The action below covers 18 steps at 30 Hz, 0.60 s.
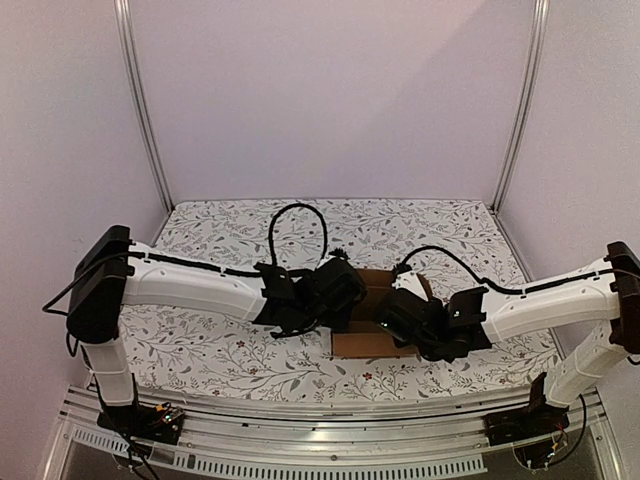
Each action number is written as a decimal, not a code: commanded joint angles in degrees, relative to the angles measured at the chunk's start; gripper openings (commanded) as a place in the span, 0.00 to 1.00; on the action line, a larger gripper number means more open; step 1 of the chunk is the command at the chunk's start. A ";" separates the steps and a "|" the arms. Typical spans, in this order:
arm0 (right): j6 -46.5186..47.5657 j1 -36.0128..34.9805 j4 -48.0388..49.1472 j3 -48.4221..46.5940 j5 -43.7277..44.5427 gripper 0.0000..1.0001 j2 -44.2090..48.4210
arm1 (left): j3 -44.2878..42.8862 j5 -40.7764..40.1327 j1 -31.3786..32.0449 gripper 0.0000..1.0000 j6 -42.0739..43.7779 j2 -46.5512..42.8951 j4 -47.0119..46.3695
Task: Fold the paper box
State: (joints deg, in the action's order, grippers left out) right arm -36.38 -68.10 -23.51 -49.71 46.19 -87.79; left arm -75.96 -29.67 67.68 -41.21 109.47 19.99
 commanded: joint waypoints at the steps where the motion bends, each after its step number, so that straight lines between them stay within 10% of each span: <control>1: 0.80 -3.15 10.54 0.73 -7.97 0.00 3.18 | 1.96 6.51 4.13 0.00 0.13 -2.32 -10.49; 18: -1.09 -6.50 19.43 10.63 -7.79 0.00 7.58 | 8.46 3.20 4.62 0.00 -0.46 -6.38 -14.66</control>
State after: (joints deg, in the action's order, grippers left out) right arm -36.40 -72.31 -12.03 -38.92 41.43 -78.87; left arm -67.68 -32.03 68.99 -41.01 104.92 13.32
